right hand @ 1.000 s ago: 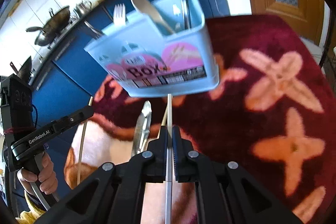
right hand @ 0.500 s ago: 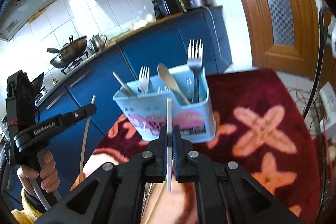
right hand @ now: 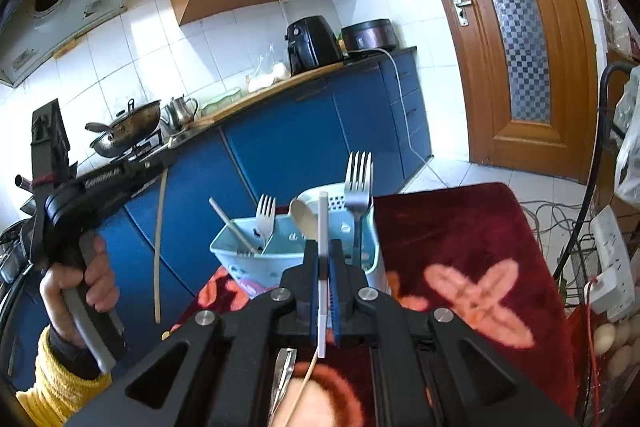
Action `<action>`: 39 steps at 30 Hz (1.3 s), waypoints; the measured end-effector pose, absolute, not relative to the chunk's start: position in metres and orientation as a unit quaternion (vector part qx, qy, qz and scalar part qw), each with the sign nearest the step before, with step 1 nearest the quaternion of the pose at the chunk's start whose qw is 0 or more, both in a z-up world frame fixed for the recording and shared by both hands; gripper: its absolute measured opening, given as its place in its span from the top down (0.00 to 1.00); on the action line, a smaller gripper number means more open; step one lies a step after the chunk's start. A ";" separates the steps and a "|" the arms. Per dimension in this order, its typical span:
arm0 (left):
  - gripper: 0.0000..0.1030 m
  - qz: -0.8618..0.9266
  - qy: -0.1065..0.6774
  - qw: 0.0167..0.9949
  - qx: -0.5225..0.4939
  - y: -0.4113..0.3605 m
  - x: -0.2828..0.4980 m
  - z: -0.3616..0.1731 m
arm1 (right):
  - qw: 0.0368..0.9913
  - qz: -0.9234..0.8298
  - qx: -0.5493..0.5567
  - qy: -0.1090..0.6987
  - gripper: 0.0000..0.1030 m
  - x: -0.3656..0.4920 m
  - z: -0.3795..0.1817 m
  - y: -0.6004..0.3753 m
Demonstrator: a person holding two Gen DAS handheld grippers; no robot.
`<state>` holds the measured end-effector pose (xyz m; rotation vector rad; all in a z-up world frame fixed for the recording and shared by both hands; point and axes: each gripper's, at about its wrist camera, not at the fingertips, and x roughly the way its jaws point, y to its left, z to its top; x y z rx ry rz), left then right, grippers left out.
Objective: Organize utensils
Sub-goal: 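Lift both chopsticks and carry them down into the blue caddy, then lower both chopsticks into the caddy and open both tools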
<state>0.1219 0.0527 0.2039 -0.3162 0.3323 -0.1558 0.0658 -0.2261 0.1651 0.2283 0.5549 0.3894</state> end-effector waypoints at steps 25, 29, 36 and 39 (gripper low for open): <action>0.96 0.021 0.048 0.990 -0.131 0.048 0.181 0.175 | 0.959 0.165 0.078 0.219 0.94 0.117 0.195 -0.218; 0.96 0.028 0.031 0.992 -0.117 0.043 0.179 0.169 | 0.960 0.154 0.064 0.224 0.94 0.127 0.184 -0.211; 0.96 0.018 0.036 0.994 -0.097 0.032 0.175 0.155 | 0.958 0.149 0.047 0.241 0.94 0.143 0.161 -0.199; 0.96 0.012 0.050 0.994 -0.093 0.032 0.175 0.146 | 0.954 0.150 0.048 0.256 0.94 0.148 0.151 -0.197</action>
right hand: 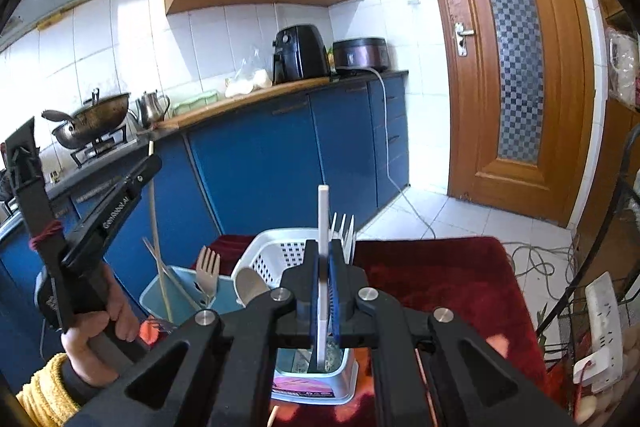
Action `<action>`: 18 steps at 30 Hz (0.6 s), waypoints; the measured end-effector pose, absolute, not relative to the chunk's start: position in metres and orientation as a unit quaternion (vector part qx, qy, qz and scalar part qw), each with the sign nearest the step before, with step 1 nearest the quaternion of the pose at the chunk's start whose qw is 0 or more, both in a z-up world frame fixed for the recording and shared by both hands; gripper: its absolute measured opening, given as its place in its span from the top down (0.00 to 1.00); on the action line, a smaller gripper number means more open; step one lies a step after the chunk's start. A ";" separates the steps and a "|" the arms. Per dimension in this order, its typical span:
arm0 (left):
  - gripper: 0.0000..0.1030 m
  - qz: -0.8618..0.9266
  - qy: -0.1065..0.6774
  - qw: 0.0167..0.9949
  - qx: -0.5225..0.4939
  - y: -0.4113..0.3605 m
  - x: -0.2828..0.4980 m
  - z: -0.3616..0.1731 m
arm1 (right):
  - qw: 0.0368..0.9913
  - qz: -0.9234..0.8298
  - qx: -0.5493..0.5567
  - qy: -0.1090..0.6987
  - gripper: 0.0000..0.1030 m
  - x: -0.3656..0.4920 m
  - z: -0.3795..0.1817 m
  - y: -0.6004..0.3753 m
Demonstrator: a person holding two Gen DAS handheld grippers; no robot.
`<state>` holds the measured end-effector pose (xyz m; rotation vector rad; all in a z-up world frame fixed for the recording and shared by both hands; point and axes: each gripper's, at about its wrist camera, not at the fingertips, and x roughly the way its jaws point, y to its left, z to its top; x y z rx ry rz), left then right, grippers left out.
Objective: Organize utensils
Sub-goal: 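Lower both chopsticks into the caddy and open both tools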
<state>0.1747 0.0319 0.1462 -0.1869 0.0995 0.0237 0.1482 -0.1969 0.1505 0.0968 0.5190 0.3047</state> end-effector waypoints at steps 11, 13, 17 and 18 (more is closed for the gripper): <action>0.96 0.003 0.075 0.994 -0.080 0.031 0.172 0.128 | 0.942 0.151 0.062 0.293 0.93 0.156 0.121 -0.199; 0.96 0.000 0.081 0.994 -0.077 0.029 0.172 0.126 | 0.940 0.156 0.067 0.295 0.93 0.156 0.119 -0.201; 0.96 -0.004 0.088 0.994 -0.071 0.027 0.172 0.124 | 0.937 0.159 0.073 0.301 0.93 0.157 0.117 -0.201; 0.96 -0.007 0.091 0.993 -0.071 0.026 0.172 0.124 | 0.937 0.160 0.075 0.303 0.92 0.157 0.117 -0.201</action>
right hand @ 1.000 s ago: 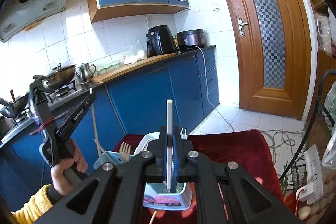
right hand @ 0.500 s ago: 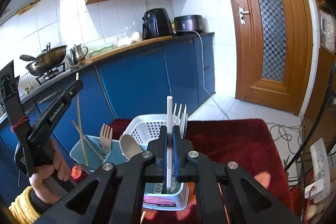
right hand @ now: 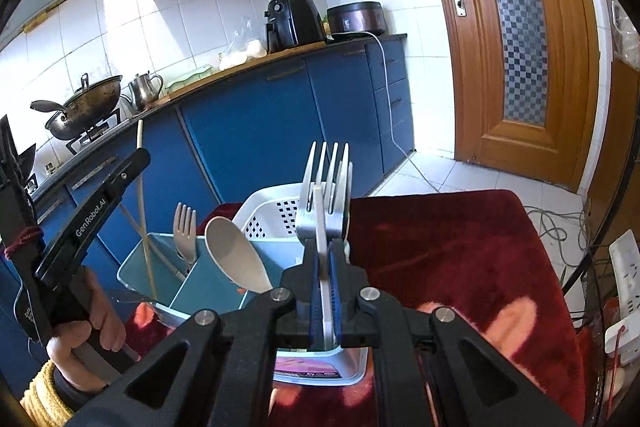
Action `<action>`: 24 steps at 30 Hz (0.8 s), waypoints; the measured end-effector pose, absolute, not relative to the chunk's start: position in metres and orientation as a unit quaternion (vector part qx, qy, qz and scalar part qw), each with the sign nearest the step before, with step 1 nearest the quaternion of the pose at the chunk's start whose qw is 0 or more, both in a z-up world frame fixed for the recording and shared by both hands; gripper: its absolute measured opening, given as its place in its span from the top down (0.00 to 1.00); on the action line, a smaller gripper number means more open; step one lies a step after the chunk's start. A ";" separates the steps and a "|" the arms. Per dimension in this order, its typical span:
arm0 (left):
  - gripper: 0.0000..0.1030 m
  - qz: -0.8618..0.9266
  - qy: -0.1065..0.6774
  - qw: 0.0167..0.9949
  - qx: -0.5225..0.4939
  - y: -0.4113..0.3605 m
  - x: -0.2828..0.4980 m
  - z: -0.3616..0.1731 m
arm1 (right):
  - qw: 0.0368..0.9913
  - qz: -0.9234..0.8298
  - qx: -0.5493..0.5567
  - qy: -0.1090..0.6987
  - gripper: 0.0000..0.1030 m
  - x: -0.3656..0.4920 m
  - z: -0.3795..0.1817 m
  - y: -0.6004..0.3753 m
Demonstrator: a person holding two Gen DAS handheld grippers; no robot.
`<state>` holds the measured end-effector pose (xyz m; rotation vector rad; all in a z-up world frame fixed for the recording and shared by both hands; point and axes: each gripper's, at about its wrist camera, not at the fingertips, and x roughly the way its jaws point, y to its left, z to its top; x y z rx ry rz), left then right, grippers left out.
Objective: Organize utensils
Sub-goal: 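Lower both chopsticks into the caddy and open both tools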
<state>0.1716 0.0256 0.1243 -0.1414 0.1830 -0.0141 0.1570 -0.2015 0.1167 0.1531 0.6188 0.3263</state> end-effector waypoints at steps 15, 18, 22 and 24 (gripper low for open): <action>0.70 -0.035 0.118 0.991 -0.055 0.012 0.156 0.130 | 0.935 0.173 0.113 0.289 0.73 0.141 0.129 -0.211; 0.70 -0.038 0.122 0.990 -0.057 0.012 0.148 0.132 | 0.933 0.175 0.121 0.289 0.71 0.137 0.130 -0.211; 0.70 -0.040 0.131 0.989 -0.062 0.014 0.139 0.134 | 0.932 0.177 0.125 0.289 0.71 0.128 0.130 -0.212; 0.70 -0.041 0.137 0.987 -0.068 0.016 0.134 0.135 | 0.931 0.179 0.127 0.290 0.70 0.123 0.130 -0.212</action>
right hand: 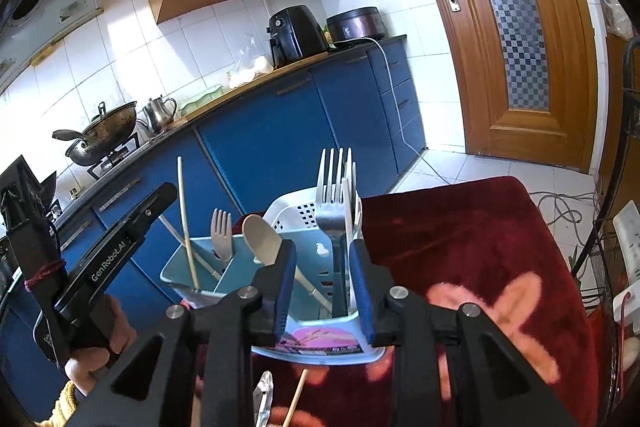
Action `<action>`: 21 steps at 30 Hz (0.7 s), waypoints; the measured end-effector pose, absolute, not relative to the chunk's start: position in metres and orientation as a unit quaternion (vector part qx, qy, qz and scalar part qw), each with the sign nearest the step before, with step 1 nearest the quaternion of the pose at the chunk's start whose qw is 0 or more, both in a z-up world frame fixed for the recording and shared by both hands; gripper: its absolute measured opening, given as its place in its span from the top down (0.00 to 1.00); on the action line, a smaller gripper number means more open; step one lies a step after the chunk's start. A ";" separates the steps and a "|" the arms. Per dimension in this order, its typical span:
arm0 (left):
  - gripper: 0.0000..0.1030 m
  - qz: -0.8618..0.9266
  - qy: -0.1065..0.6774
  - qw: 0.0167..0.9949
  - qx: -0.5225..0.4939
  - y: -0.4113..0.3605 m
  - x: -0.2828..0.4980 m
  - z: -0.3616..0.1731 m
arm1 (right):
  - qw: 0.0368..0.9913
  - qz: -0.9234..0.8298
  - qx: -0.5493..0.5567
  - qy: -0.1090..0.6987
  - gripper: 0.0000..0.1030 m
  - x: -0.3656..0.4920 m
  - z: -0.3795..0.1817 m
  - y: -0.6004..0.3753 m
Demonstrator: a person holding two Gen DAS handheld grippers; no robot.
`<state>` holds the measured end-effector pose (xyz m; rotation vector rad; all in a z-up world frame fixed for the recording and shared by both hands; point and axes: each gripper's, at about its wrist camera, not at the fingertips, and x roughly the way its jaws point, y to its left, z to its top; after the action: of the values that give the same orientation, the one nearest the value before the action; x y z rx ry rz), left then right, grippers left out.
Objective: Organize utensils
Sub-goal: 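Lower both chopsticks into the caddy and open both tools, then move both open tools back down over the utensils on the blanket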
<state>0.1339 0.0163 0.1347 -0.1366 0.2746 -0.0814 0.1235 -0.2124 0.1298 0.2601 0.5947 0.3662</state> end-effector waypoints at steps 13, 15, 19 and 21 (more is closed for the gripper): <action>0.70 -0.040 0.175 0.980 -0.080 0.023 0.099 0.132 | 0.926 0.185 0.140 0.299 0.70 0.094 0.126 -0.215; 0.70 -0.041 0.180 0.980 -0.079 0.022 0.095 0.132 | 0.925 0.184 0.139 0.302 0.70 0.092 0.126 -0.213; 0.70 -0.043 0.192 0.978 -0.076 0.021 0.085 0.129 | 0.923 0.182 0.140 0.309 0.70 0.083 0.121 -0.214; 0.70 -0.045 0.199 0.976 -0.078 0.021 0.081 0.126 | 0.922 0.181 0.143 0.311 0.70 0.079 0.118 -0.215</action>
<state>0.0813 0.0208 0.1263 -0.1567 0.4013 -0.0910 0.0794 -0.2155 0.1178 0.2939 0.6395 0.3727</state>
